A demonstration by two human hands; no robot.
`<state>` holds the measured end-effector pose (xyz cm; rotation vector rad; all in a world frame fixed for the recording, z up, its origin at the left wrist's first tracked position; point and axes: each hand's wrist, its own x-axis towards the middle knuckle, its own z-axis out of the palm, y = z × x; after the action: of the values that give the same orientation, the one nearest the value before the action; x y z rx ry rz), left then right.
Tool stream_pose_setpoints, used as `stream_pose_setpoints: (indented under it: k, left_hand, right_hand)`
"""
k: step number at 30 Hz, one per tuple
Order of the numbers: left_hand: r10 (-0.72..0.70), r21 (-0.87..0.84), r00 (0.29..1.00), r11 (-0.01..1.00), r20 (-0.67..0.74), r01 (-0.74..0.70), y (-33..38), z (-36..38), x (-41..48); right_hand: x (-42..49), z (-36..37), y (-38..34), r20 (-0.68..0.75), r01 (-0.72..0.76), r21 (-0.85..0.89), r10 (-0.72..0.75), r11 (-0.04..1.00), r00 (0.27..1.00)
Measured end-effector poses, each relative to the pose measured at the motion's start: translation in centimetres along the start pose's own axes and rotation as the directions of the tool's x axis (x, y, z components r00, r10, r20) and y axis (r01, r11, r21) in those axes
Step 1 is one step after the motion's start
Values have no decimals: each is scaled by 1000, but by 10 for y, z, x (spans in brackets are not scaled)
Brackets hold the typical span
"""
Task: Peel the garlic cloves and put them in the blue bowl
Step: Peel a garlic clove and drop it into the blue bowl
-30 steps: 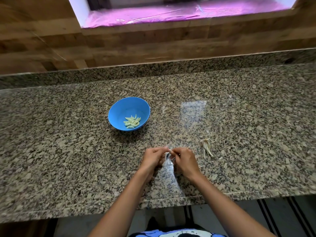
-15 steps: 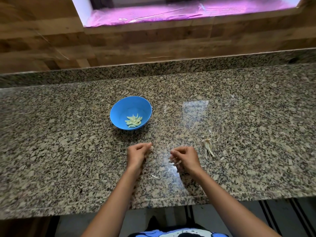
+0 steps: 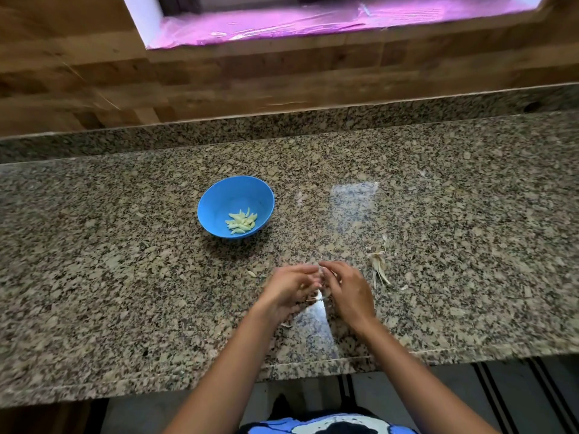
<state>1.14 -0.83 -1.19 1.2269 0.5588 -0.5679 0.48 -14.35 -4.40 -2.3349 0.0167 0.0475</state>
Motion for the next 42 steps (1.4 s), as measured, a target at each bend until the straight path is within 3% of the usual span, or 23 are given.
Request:
stream_pose_setpoints:
  k: [2, 4, 7, 11, 16, 18, 20, 22, 23, 25, 27, 29, 31, 33, 35, 37, 39, 42]
  left_hand:
    - [30, 12, 1000, 999, 4, -30, -3, 12, -1]
    - [65, 35, 997, 997, -45, -63, -7, 17, 0]
    - [116, 88, 988, 990, -101, -108, -7, 15, 1]
    - [233, 293, 969, 935, -87, -199, -6, 7, 5]
    - [306, 398, 949, 863, 80, -312, -2, 0, 5]
    - [396, 484, 912, 780, 111, -397, -1, -4, 6]
    - [486, 668, 861, 593, 149, -450, -2, -8, 8]
    - [492, 740, 852, 504, 178, -446, -3, -9, 9]
    - [458, 718, 873, 549, 170, -428, -3, -8, 9]
    - [345, 576, 929, 735, 136, -357, 0, -7, 9]
    - [243, 435, 962, 858, 127, -274, 4, -6, 9]
    - [247, 408, 960, 869, 133, -280, 6, -5, 10]
    - [349, 473, 930, 803, 119, -362, 4, -5, 10]
    - [449, 539, 889, 728, 93, -424, 1, -6, 10]
    - [487, 556, 868, 697, 95, -452, -2, -9, 12]
    - [500, 567, 861, 683, 98, -461, -4, -10, 12]
    - [502, 561, 861, 690, 85, -458, -6, -11, 12]
    - [502, 579, 861, 679, 83, -451, -8, -12, 12]
  right_hand:
    - [-1, -3, 2, 36, -49, 229, 42, 972, 998]
    - [0, -7, 6, 90, -95, 310, 70, 946, 993]
    - [3, -13, 10, 157, -128, 351, 77, 928, 985]
    - [7, -16, 10, 261, -170, 392, 68, 904, 963]
    - [11, -26, 9, 245, -170, 388, 76, 906, 967]
    - [14, -27, 10, 262, -177, 347, 85, 921, 961]
    - [16, -26, 8, 301, -194, 369, 80, 909, 950]
    - [15, -24, 7, 237, -82, 287, 12, 954, 971]
    - [15, -23, 7, 160, 52, 175, -81, 983, 984]
    - [16, -24, 9, 29, 322, -41, -321, 946, 946]
    - [20, -25, 13, -16, 454, -153, -461, 878, 887]
    - [20, -24, 13, 18, 398, -119, -399, 910, 917]
    - [19, -21, 9, 136, 154, 126, -171, 980, 976]
    - [15, -19, 7, 274, -112, 410, -5, 905, 962]
    - [11, -18, 8, 317, -210, 531, 38, 821, 948]
    - [10, -18, 8, 328, -217, 560, 26, 800, 944]
    - [10, -16, 8, 296, -162, 500, 8, 851, 955]
    - [12, -16, 9, 193, 42, 200, -81, 979, 978]
